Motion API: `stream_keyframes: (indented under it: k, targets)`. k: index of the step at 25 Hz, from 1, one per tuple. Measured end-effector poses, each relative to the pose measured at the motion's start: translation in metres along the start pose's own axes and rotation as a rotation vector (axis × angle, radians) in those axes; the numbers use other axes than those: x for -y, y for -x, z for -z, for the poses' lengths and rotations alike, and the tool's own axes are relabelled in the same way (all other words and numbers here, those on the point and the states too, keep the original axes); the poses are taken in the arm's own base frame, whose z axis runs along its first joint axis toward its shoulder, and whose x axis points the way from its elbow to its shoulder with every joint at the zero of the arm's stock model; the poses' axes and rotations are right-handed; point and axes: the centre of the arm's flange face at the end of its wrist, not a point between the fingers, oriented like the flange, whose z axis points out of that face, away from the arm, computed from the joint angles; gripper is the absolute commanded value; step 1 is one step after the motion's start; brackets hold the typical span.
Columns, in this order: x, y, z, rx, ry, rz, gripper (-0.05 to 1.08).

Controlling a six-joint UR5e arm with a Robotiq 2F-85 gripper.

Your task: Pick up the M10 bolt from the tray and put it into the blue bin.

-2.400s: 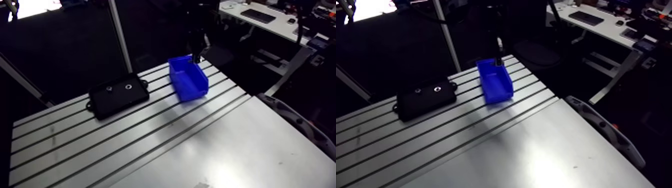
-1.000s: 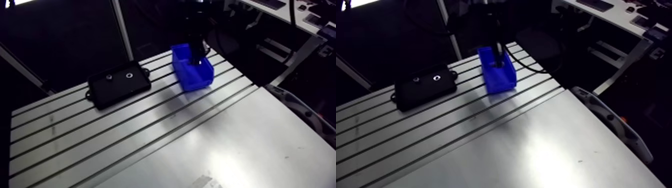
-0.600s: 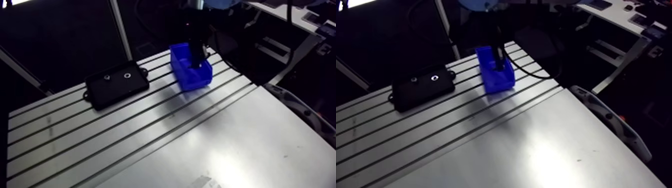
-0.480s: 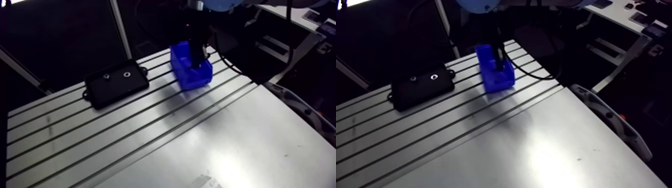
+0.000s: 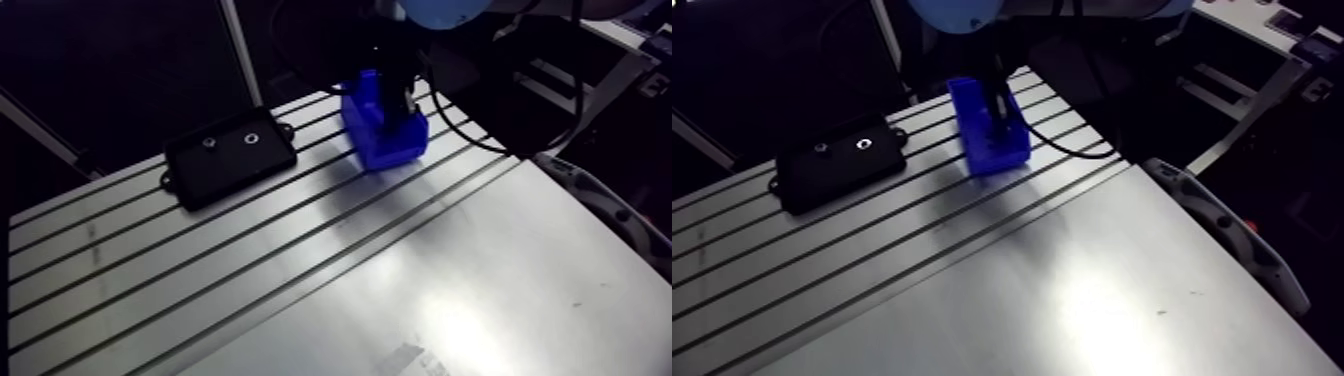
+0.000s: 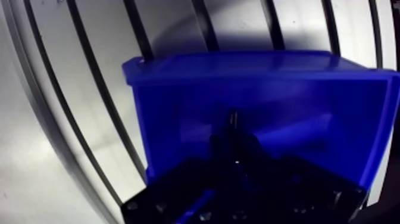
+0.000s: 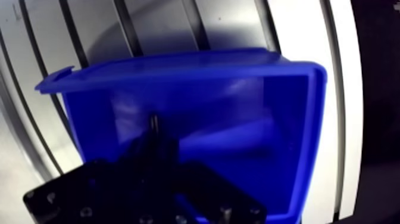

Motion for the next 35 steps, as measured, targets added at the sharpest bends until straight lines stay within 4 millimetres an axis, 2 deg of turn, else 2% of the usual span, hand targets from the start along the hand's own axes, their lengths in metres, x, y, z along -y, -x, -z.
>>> stream_keyframes:
  k: [1, 3, 4, 5, 6, 12, 16, 20, 27, 35]
  targets:
    - [0.000, 0.000, -0.001, 0.000, 0.000, 0.000, 0.90]
    - [-0.001, 0.000, -0.003, 0.000, -0.001, 0.000, 0.65]
    - [-0.001, 0.000, -0.004, -0.001, -0.002, -0.001, 0.43]
    - [-0.001, 0.000, -0.005, -0.001, -0.002, -0.001, 0.09]
    - [-0.002, 0.000, -0.005, -0.001, -0.003, -0.004, 0.01]
    - [-0.001, -0.002, -0.005, -0.001, -0.004, -0.022, 0.01]
    - [0.003, -0.006, 0.009, 0.004, -0.003, -0.021, 0.01]
    - [0.011, -0.010, 0.036, 0.004, -0.005, -0.026, 0.01]
    - [0.019, -0.021, 0.097, 0.037, 0.046, -0.069, 0.01]
    - [0.037, -0.042, 0.165, 0.063, 0.089, -0.299, 0.01]
